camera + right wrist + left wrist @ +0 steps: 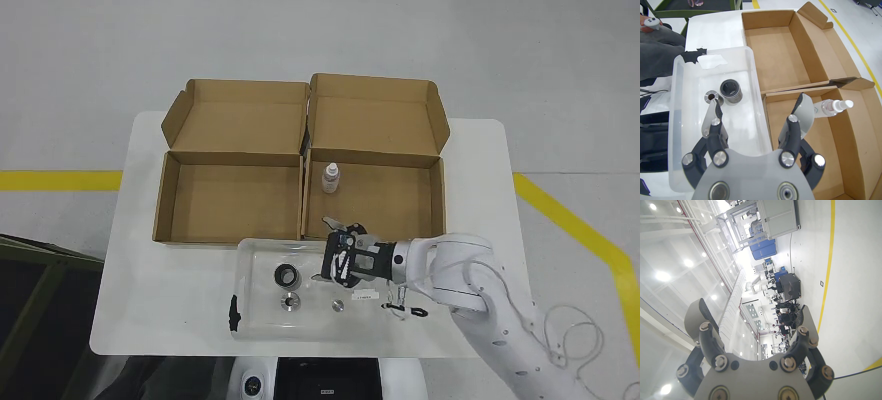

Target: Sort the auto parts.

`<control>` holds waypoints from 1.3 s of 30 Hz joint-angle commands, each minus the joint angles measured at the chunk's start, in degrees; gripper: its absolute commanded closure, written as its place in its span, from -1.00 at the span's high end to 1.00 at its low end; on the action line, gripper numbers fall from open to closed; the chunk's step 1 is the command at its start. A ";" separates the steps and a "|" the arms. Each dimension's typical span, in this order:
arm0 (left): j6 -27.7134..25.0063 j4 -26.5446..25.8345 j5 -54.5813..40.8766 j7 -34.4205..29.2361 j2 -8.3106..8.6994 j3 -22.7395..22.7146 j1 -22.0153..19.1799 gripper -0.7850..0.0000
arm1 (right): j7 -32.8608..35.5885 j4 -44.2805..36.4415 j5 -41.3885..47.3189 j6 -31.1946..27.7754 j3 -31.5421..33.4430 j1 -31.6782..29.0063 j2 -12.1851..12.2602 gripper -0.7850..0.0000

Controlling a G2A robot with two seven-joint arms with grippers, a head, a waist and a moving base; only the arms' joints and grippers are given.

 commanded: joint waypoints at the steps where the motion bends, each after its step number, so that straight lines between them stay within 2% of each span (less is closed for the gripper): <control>1: 0.00 0.00 0.00 0.00 0.00 0.00 0.00 1.00 | 0.80 -1.17 -0.29 -0.33 0.42 -1.49 0.34 0.68; 4: 0.00 0.00 0.00 0.00 0.00 0.00 0.00 1.00 | 2.27 -2.96 -0.92 -0.87 0.92 -3.61 0.85 0.80; 9: 0.00 0.00 0.00 0.00 0.00 0.00 0.00 1.00 | 3.93 -4.65 -1.61 -1.26 1.68 -6.95 1.61 0.76; 18: 0.00 0.00 0.00 0.00 0.00 0.00 0.00 1.00 | 5.99 -6.20 -4.24 -1.30 1.40 -10.74 2.56 0.82; 26: 0.00 0.00 0.00 0.00 0.00 0.00 0.00 1.00 | 7.47 -5.81 -6.87 -0.42 -1.34 -10.93 2.77 0.82; 39: 0.00 0.00 0.00 0.00 0.00 0.00 0.00 1.00 | 8.79 -2.44 -7.85 -0.31 -4.67 -7.88 2.77 0.80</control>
